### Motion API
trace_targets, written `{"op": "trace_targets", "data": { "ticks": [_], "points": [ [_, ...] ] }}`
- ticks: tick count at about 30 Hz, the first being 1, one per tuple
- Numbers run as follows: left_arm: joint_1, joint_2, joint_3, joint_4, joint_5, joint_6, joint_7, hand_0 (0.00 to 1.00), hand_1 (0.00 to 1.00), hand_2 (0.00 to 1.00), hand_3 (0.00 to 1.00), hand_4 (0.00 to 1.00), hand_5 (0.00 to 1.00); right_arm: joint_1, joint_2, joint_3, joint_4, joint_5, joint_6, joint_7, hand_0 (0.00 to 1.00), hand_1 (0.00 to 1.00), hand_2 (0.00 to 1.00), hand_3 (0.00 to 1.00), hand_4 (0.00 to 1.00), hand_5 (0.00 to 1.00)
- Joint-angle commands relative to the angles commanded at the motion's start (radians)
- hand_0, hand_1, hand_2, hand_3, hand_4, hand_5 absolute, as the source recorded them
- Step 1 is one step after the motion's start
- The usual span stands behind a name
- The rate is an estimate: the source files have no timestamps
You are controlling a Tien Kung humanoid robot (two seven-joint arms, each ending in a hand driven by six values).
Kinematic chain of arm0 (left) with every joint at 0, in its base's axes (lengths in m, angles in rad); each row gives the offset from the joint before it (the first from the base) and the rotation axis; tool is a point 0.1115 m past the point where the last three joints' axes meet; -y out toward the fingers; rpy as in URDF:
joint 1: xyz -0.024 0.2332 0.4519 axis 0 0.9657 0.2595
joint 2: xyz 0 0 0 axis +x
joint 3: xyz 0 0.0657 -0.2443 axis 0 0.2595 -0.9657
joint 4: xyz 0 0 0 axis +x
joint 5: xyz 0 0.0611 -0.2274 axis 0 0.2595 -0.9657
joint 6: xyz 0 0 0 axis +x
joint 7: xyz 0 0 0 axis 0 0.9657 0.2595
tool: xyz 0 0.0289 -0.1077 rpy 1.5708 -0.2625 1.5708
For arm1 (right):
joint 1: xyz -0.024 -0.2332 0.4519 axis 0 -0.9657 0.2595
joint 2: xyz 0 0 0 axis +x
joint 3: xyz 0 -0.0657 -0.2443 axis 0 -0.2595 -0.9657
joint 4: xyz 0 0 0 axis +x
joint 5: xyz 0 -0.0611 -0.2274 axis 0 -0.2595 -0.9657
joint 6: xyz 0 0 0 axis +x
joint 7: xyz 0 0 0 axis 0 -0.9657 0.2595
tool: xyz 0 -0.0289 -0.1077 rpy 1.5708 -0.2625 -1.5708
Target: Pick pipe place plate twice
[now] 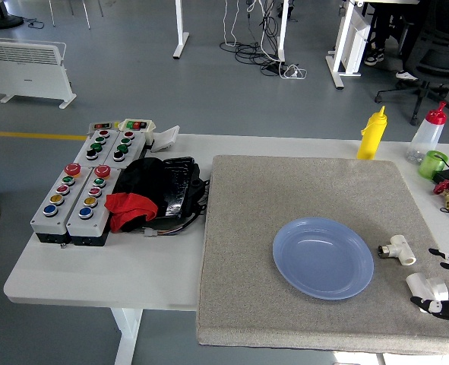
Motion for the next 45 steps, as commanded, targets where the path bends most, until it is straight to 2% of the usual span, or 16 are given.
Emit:
{"op": "trace_targets", "data": {
  "ticks": [9,10,15,16,21,22,27,28,33,34,39,40,45],
  "points": [
    [-0.001,0.0,0.011,0.001,-0.012,0.001,-0.004,0.643,0.53,0.496,0.661,0.444,0.998,0.022,0.015,-0.029,-0.035,-0.073,-0.023,-0.029,0.998,0.938,0.981,0.932,0.932,0.396],
    [-0.001,0.0,0.014,0.002,-0.017,0.002,-0.006,0.643,0.529,0.496,0.66,0.441,0.998,0.022,0.015,-0.037,-0.037,-0.093,-0.028,-0.033,0.959,0.921,0.961,0.917,0.924,0.383],
    [-0.001,0.0,0.022,0.002,-0.026,0.003,-0.008,0.643,0.529,0.496,0.66,0.441,0.998,0.02,0.018,-0.045,-0.041,-0.158,-0.03,-0.035,0.959,0.921,0.961,0.917,0.924,0.383],
    [-0.001,0.0,0.025,0.003,-0.031,0.004,-0.011,0.643,0.529,0.496,0.659,0.44,0.998,0.02,0.019,-0.046,-0.042,-0.174,-0.03,-0.033,0.906,0.871,0.932,0.88,0.901,0.346],
    [-0.002,0.0,0.032,0.004,-0.039,0.004,-0.015,0.643,0.529,0.496,0.659,0.44,0.998,0.021,0.023,-0.049,-0.044,-0.225,-0.039,-0.036,0.906,0.871,0.932,0.88,0.901,0.346],
    [-0.002,0.0,0.032,0.004,-0.04,0.004,-0.015,0.644,0.528,0.494,0.658,0.438,0.998,0.021,0.023,-0.049,-0.045,-0.229,-0.04,-0.038,0.762,0.777,0.844,0.824,0.787,0.186],
    [-0.004,0.0,0.036,0.004,-0.044,0.005,-0.018,0.644,0.528,0.494,0.658,0.438,0.998,0.024,0.025,-0.052,-0.051,-0.241,-0.058,-0.048,0.762,0.777,0.844,0.824,0.787,0.186],
    [-0.004,0.0,0.036,0.004,-0.044,0.005,-0.017,0.644,0.528,0.494,0.659,0.437,0.998,0.024,0.025,-0.053,-0.052,-0.242,-0.061,-0.048,0.64,0.709,0.755,0.773,0.738,0.137],
    [-0.004,0.0,0.041,0.004,-0.052,0.009,-0.017,0.644,0.528,0.494,0.659,0.437,0.998,0.025,0.03,-0.061,-0.056,-0.246,-0.099,-0.028,0.64,0.709,0.755,0.773,0.738,0.137],
    [-0.004,0.0,0.041,0.003,-0.052,0.009,-0.017,0.644,0.528,0.494,0.659,0.436,0.998,0.025,0.031,-0.063,-0.057,-0.246,-0.102,-0.025,0.524,0.632,0.665,0.728,0.699,0.1],
    [-0.003,0.0,0.043,0.003,-0.055,0.009,-0.018,0.644,0.528,0.494,0.659,0.436,0.998,0.023,0.032,-0.067,-0.057,-0.236,-0.115,-0.017,0.524,0.632,0.665,0.728,0.699,0.1],
    [-0.003,0.0,0.043,0.004,-0.056,0.009,-0.018,0.644,0.528,0.493,0.659,0.435,0.998,0.023,0.032,-0.067,-0.056,-0.234,-0.119,-0.014,0.472,0.585,0.611,0.69,0.653,0.078],
    [-0.002,0.0,0.045,0.004,-0.058,0.009,-0.021,0.644,0.528,0.493,0.659,0.435,0.998,0.022,0.031,-0.064,-0.05,-0.226,-0.138,-0.003,0.472,0.585,0.611,0.69,0.653,0.078]
  ]
}}
